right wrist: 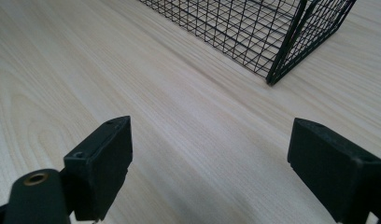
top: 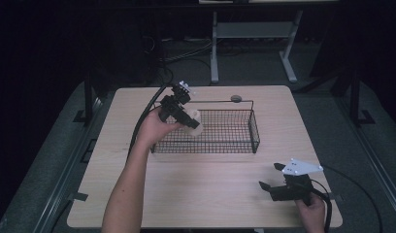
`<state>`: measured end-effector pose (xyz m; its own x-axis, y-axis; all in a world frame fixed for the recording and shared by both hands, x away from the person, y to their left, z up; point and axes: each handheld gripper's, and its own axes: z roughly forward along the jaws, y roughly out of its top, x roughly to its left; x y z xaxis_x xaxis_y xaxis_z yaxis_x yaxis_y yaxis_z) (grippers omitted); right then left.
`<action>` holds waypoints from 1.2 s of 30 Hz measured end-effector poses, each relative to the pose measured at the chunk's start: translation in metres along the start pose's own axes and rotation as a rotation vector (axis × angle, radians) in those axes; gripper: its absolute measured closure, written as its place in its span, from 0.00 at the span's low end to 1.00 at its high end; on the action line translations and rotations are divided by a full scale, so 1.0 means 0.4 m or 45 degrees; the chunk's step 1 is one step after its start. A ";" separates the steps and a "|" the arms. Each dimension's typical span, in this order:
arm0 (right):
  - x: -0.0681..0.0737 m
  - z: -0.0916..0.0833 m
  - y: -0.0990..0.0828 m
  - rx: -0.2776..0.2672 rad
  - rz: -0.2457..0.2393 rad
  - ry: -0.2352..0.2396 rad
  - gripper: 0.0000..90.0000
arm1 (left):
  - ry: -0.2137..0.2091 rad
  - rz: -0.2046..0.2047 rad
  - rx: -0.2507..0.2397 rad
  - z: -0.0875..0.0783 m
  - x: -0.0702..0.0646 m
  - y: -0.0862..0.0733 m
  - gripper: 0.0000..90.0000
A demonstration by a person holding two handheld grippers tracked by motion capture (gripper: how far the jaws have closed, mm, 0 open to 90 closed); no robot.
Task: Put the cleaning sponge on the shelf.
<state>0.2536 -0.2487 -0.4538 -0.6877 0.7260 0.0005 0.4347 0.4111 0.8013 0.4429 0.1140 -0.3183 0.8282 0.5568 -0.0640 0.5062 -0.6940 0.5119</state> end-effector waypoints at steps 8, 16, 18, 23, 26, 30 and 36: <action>0.001 0.000 0.000 -0.003 0.005 0.005 0.15 | 0.006 -0.020 0.028 0.023 0.013 -0.002 0.30; 0.002 0.000 0.000 -0.004 0.003 0.005 0.15 | 0.003 -0.031 0.060 0.048 0.016 -0.001 0.30; 0.001 0.000 0.000 -0.003 0.002 0.007 0.15 | 0.004 -0.036 0.061 0.054 0.016 0.000 0.30; 0.001 0.000 0.000 -0.007 -0.002 0.008 0.15 | -0.002 -0.039 0.074 0.068 0.018 0.001 0.30; 0.001 0.001 0.000 -0.007 -0.004 0.007 0.15 | 0.010 -0.050 0.072 0.076 0.023 0.000 0.30; 0.001 0.000 0.000 -0.007 0.001 0.009 0.15 | 0.008 -0.058 0.088 0.083 0.030 0.000 0.30; 0.001 0.001 0.001 -0.006 -0.008 0.008 0.15 | 0.006 -0.066 0.106 0.099 0.036 0.000 0.30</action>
<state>0.2536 -0.2481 -0.4538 -0.6939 0.7200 -0.0007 0.4278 0.4132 0.8039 0.4643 0.1039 -0.3532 0.7996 0.5946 -0.0845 0.5664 -0.6998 0.4352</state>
